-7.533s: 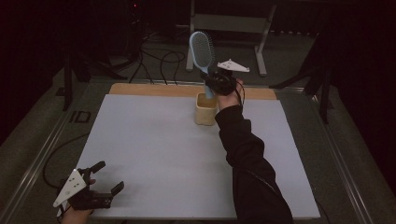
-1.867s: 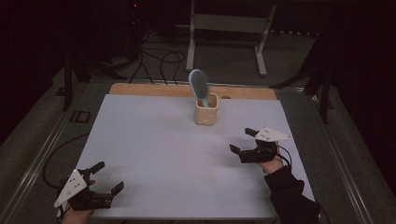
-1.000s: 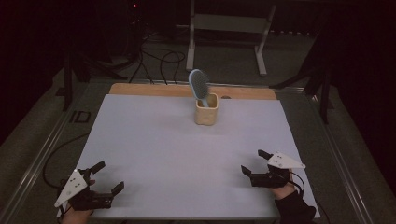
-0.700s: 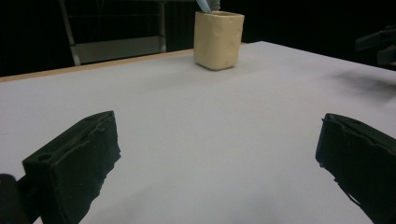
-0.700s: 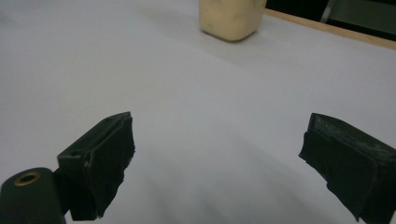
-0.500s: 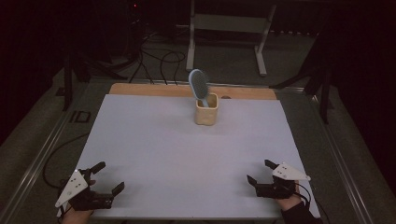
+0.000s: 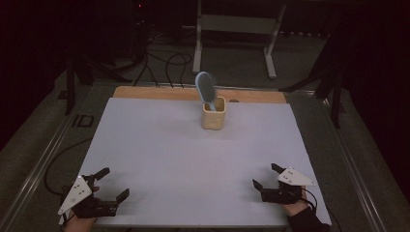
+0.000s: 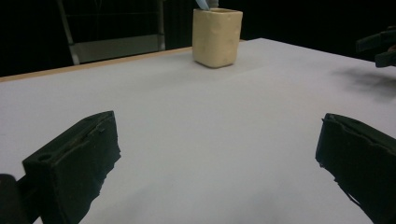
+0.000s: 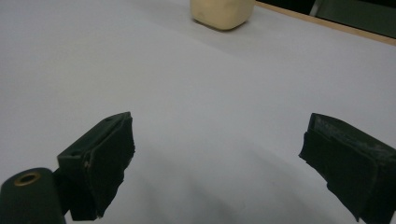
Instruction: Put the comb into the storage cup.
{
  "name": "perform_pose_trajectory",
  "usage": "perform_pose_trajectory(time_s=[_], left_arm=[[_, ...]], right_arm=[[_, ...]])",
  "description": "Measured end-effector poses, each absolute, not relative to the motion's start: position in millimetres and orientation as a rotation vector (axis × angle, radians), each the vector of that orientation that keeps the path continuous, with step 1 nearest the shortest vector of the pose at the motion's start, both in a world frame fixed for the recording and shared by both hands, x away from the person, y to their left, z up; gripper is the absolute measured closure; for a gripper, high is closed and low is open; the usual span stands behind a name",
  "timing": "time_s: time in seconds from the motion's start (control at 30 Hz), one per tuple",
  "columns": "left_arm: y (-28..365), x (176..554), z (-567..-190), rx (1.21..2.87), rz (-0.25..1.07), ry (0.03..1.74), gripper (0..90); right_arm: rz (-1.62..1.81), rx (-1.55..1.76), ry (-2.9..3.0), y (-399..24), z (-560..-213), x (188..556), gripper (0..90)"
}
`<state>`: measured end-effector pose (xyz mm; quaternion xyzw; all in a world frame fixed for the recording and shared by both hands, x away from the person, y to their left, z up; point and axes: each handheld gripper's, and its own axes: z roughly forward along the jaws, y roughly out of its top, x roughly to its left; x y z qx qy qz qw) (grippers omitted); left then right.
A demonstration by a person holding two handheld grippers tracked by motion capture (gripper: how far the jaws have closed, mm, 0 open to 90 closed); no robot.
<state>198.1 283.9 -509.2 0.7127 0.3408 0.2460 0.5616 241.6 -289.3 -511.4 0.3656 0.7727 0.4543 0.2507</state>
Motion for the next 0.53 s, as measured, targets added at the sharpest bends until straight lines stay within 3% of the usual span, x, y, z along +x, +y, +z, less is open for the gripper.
perform_pose_trajectory(time_s=[0.53], left_arm=[[284.0, 198.1, -509.2, 1.679, 0.579, 0.803, 0.0]], right_arm=[[1.239, 0.997, 2.094, -289.8, -509.8, 240.9, 8.6]])
